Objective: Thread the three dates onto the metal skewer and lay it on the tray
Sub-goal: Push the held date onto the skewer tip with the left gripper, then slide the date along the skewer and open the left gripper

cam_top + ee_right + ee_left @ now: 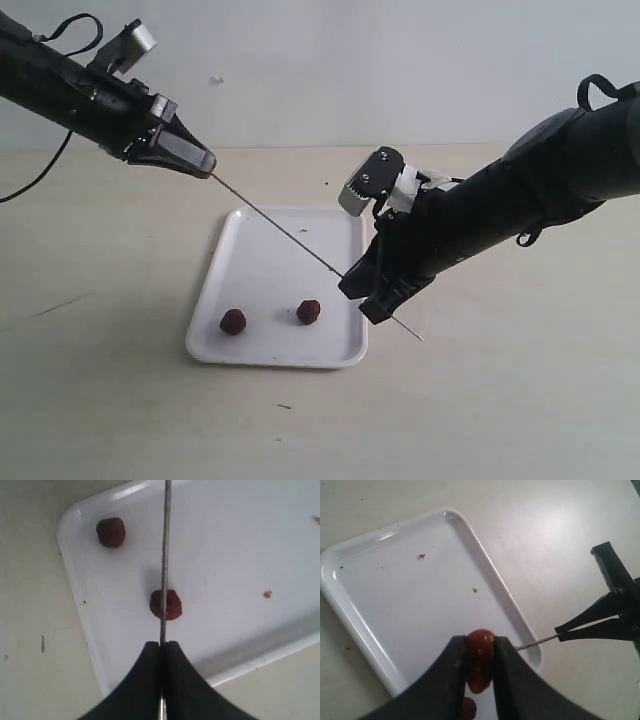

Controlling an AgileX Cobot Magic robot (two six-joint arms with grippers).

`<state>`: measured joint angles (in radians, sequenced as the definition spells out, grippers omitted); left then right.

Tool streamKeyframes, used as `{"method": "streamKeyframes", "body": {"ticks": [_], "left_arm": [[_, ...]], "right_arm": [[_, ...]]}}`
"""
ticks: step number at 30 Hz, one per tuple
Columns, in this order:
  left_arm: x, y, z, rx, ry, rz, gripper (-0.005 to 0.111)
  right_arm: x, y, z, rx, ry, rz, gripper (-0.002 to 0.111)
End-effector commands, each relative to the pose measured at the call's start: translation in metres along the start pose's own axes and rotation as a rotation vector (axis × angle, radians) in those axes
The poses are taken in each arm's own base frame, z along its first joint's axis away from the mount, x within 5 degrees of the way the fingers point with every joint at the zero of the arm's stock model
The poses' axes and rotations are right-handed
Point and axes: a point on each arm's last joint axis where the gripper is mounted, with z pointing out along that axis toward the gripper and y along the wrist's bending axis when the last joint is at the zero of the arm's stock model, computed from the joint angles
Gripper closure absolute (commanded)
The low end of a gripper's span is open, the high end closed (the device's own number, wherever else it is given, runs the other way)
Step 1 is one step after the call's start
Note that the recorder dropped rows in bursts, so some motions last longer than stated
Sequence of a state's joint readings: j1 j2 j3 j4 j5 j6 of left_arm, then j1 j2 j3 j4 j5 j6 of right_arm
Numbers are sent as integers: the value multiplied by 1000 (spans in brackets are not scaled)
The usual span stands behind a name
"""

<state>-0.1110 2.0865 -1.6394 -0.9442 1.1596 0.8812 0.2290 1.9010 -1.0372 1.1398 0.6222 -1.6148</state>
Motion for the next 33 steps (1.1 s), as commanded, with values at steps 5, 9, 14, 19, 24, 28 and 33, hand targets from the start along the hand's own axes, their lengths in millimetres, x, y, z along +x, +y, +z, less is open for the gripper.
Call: {"method": "streamKeyframes", "body": {"ticks": [5, 9, 14, 19, 24, 28, 33], "left_arm": [[4, -2, -1, 64, 17, -44, 87], [5, 1, -4, 58, 13, -60, 87], [5, 3, -6, 54, 12, -73, 86], [4, -4, 1, 65, 25, -66, 86], [3, -11, 8, 78, 37, -63, 86], [2, -14, 11, 87, 38, -60, 86], [0, -15, 9, 101, 17, -75, 86]], "right_arm": [[-16, 8, -6, -68, -98, -44, 108], [-16, 7, -6, -66, -98, -50, 108], [-18, 7, -6, -58, -128, -65, 108], [-21, 6, -6, -52, -155, -67, 108], [-23, 6, -7, -47, -181, -55, 108], [-23, 6, -7, -46, -185, -51, 108], [-23, 5, -7, -41, -177, -57, 108]]}}
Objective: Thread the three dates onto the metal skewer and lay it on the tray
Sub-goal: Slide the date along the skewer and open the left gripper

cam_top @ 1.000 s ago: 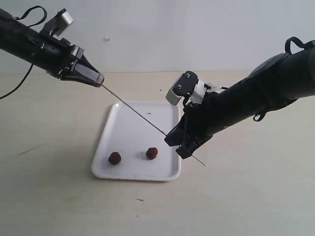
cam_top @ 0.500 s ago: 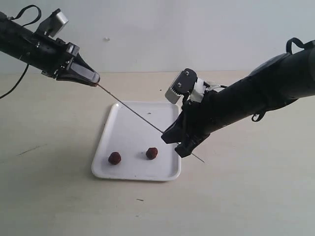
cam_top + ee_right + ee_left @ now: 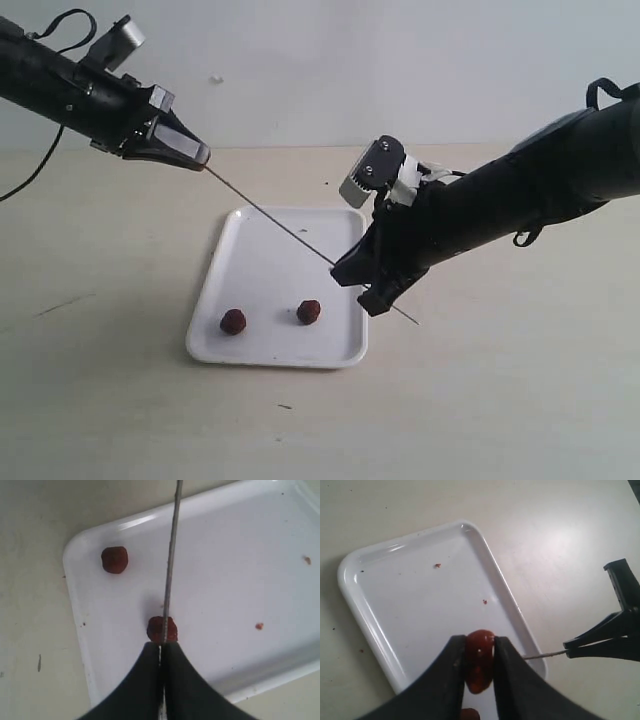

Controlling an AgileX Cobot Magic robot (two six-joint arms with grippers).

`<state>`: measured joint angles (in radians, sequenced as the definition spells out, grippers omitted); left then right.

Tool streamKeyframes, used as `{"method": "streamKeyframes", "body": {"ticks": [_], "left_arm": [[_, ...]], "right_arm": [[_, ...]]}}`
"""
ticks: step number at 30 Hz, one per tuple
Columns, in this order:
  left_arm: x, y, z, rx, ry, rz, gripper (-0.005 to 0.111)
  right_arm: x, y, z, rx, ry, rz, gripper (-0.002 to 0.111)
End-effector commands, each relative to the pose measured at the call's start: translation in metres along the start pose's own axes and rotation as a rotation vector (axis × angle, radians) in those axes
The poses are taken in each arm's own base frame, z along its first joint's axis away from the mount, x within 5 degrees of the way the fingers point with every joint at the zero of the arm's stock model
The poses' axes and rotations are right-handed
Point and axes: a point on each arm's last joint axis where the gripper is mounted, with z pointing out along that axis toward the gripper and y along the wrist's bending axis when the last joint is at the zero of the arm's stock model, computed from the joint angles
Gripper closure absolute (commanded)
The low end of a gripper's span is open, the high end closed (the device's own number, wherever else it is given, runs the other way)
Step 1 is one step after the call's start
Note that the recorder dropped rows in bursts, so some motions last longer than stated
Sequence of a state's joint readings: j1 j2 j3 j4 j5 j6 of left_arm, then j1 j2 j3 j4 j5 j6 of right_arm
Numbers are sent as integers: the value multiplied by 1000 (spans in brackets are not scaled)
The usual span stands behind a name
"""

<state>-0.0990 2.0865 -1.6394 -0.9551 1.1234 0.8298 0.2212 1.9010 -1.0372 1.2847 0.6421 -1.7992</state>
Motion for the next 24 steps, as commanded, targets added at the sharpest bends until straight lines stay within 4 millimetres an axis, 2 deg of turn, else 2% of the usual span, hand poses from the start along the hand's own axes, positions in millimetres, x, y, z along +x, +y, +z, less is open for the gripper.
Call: {"method": "streamKeyframes", "body": {"ticks": [1, 11, 24], "left_arm": [[4, -20, 13, 126, 60, -13, 86], [4, -21, 12, 130, 57, -52, 86], [4, -23, 15, 132, 66, -111, 86]], "right_arm": [[-16, 4, -4, -20, -85, 6, 108], [-3, -9, 7, 85, -22, 40, 108], [-5, -17, 5, 178, -47, 64, 108]]}}
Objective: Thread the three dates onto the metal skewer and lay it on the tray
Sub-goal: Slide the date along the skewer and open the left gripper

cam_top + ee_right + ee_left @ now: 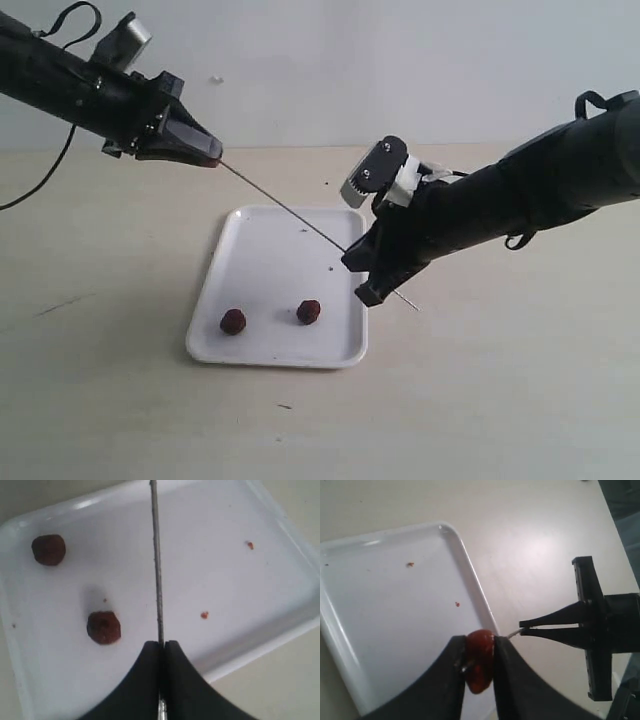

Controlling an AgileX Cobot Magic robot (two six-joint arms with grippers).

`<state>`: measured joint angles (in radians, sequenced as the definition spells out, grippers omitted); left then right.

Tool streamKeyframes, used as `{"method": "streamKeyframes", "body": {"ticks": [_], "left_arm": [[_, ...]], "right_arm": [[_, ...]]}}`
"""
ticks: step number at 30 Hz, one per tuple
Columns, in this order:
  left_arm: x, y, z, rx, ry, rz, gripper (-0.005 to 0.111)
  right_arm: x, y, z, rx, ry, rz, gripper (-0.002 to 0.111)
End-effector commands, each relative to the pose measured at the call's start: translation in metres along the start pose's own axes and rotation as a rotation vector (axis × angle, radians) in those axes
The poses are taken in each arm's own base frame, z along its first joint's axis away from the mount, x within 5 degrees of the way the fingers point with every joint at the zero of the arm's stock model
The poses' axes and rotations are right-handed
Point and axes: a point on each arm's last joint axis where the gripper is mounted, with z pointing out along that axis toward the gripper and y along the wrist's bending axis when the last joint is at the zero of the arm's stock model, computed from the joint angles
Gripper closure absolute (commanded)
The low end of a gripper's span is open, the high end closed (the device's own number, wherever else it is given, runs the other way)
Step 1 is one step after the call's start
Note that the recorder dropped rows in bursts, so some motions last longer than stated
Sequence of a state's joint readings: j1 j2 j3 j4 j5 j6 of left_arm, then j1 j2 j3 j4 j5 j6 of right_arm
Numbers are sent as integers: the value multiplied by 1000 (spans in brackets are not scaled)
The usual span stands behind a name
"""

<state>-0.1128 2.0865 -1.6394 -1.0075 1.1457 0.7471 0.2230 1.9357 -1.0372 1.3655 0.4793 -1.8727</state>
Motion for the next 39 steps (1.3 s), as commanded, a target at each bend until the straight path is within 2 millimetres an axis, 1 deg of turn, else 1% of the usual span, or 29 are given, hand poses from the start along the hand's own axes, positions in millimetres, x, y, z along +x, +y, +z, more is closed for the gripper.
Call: {"method": "streamKeyframes", "body": {"ticks": [1, 9, 17, 18, 20, 22, 25, 26, 31, 35, 39], "left_arm": [[8, -15, 13, 72, 83, -12, 86], [9, -24, 23, 88, 103, 12, 86], [6, -27, 23, 116, 78, 2, 86], [6, -28, 23, 121, 73, 7, 84], [5, -28, 23, 129, 66, 11, 75], [5, -28, 23, 132, 63, 11, 61], [5, -29, 23, 135, 61, 11, 48], [5, -29, 23, 137, 58, 19, 47], [3, -30, 22, 154, 40, 36, 47], [3, -30, 22, 154, 38, 86, 47], [4, -29, 21, 143, 42, 169, 47]], "right_arm": [[-14, -1, -3, 26, -71, 58, 108], [-16, 2, -3, -9, -92, 66, 108], [-23, 6, -4, -71, -169, 189, 108], [-24, 7, -5, -80, -175, 198, 108], [-26, 8, -5, -98, -191, 209, 108], [-27, 10, -5, -116, -201, 213, 108], [-27, 11, -6, -131, -205, 235, 108], [-27, 11, -6, -131, -205, 238, 108], [-28, 10, -6, -122, -213, 255, 108], [-28, 5, -5, -74, -223, 304, 108], [-27, -1, -7, 1, -199, 310, 108]]}}
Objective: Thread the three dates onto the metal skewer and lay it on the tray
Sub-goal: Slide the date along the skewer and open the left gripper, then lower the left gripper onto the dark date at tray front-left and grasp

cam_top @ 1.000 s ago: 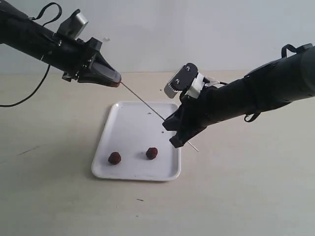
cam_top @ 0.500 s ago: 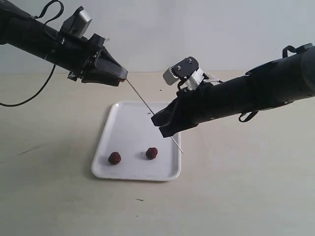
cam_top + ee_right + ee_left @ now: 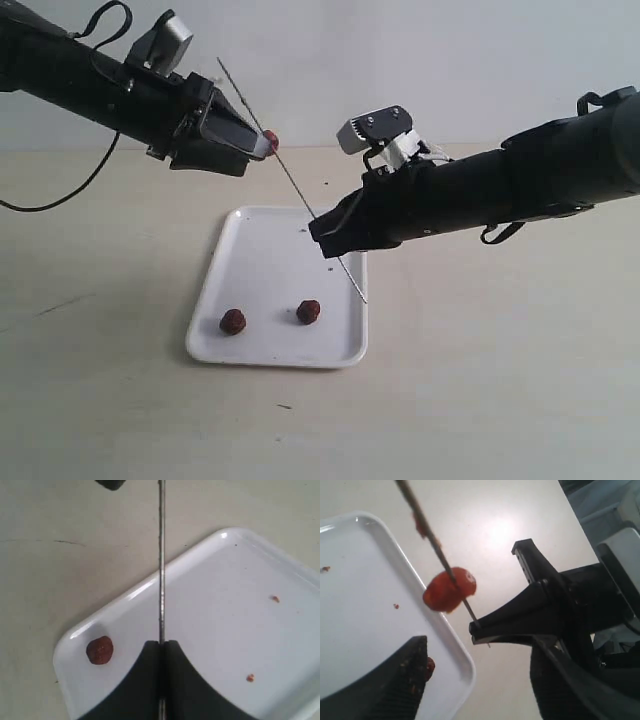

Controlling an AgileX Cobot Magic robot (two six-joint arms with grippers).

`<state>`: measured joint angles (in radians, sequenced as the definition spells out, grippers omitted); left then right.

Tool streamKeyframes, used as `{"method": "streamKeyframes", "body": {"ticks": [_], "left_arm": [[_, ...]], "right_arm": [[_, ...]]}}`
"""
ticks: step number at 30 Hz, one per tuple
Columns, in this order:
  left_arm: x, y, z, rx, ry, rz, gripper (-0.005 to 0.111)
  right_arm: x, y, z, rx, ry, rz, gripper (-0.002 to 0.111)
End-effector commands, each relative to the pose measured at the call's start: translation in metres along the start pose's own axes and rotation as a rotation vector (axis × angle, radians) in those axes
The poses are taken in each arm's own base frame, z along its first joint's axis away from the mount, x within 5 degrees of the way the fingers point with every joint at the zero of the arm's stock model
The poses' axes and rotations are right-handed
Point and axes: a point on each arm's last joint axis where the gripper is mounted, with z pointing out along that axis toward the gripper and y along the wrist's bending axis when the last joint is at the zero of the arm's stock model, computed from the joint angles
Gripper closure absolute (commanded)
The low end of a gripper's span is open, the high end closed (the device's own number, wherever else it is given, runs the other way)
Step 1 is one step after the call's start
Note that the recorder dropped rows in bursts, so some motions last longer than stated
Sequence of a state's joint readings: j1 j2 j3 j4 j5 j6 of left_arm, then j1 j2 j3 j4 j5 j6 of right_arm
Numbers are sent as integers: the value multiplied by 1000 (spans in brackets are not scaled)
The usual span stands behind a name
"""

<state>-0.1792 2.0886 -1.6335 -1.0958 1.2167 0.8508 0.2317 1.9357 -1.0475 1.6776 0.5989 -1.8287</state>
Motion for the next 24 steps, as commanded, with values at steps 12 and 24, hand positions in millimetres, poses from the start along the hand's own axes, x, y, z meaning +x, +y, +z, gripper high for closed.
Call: {"method": "streamKeyframes", "body": {"ticks": [12, 24], "left_arm": [[10, 23, -32, -141, 72, 143, 68], [49, 65, -21, -330, 104, 132, 68]], "right_arm": [[-24, 9, -27, 72, -9, -48, 108], [-25, 20, -27, -48, -25, -51, 108]]}}
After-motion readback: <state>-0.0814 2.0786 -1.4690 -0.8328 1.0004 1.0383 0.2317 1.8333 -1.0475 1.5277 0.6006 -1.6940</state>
